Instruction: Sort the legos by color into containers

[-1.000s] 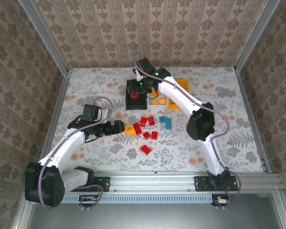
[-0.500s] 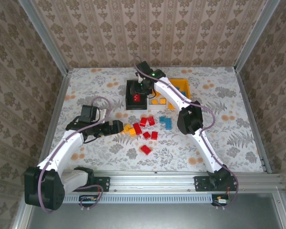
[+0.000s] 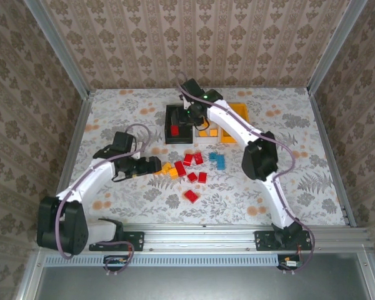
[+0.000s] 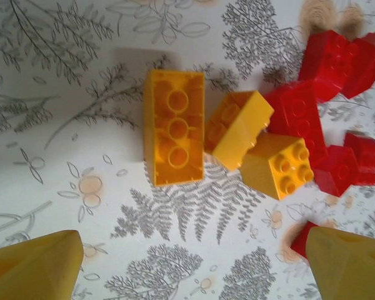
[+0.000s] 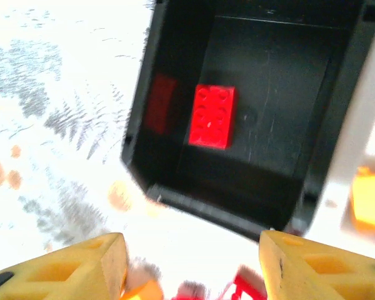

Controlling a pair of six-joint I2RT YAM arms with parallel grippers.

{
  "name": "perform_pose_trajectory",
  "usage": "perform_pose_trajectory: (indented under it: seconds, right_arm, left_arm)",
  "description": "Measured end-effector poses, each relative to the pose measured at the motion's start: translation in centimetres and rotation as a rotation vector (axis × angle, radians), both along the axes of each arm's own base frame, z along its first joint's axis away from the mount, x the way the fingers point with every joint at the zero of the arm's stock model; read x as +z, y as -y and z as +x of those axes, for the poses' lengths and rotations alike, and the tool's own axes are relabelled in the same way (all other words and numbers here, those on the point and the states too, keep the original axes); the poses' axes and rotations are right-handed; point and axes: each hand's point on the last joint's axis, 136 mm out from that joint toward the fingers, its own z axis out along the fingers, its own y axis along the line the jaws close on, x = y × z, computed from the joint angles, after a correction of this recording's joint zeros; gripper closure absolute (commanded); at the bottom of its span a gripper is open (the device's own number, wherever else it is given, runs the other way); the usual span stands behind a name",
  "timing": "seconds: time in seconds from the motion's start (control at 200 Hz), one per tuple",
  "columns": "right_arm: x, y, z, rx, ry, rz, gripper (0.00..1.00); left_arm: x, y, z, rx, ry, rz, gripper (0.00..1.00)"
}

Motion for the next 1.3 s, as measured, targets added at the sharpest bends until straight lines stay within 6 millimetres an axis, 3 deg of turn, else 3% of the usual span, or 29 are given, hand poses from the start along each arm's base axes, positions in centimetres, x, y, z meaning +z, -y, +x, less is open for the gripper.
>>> perform_pose_trajectory:
  seconds: [0.18,0.275,0.375,0.61,0.74,0.935,1.115,1.21,1.3]
  right_arm:
    - [7.0,3.9,-6.8,0.004,0.097,0.038,0.41]
    - [8.5,6.7,-9.9,-0.012,0.135,0.038,0.41]
    - [7.4,9.5,-12.8,-0.034,0.135,0.011,0.41]
    - [1.3,13.9,-17.6,-0.081,0.03,-0.066,0.41]
    - [-0.4,14.8,-18.5,-0.108,0.005,-0.068,0.41]
    - [-0.6,14.6,-18.1,-0.12,0.016,-0.051,0.41]
    - [-0.4,14.4,-17.7,-0.122,0.035,-0.037,0.41]
    - [-0.5,14.4,-17.6,-0.125,0.038,-0.033,0.41]
    - [-0.7,14.4,-17.6,-0.127,0.034,-0.032,0.41]
  left_arm:
    - [-0.7,0.4,2.2,-0.031,-0.001,0.092,0.11]
    - [-1.7,0.6,3.2,-0.043,-0.022,0.128,0.16]
    - [-3.0,0.7,4.2,-0.051,-0.049,0.16,0.2]
    - [-4.8,1.3,5.2,-0.071,-0.083,0.199,0.21]
    - [-5.4,2.0,5.0,-0.095,-0.092,0.213,0.21]
    - [-6.7,2.0,4.7,-0.106,-0.12,0.242,0.28]
    - [-6.8,1.7,4.7,-0.102,-0.118,0.259,0.42]
    - [-7.0,1.2,4.8,-0.093,-0.12,0.279,0.61]
    - [-7.1,0.7,4.9,-0.09,-0.121,0.292,0.65]
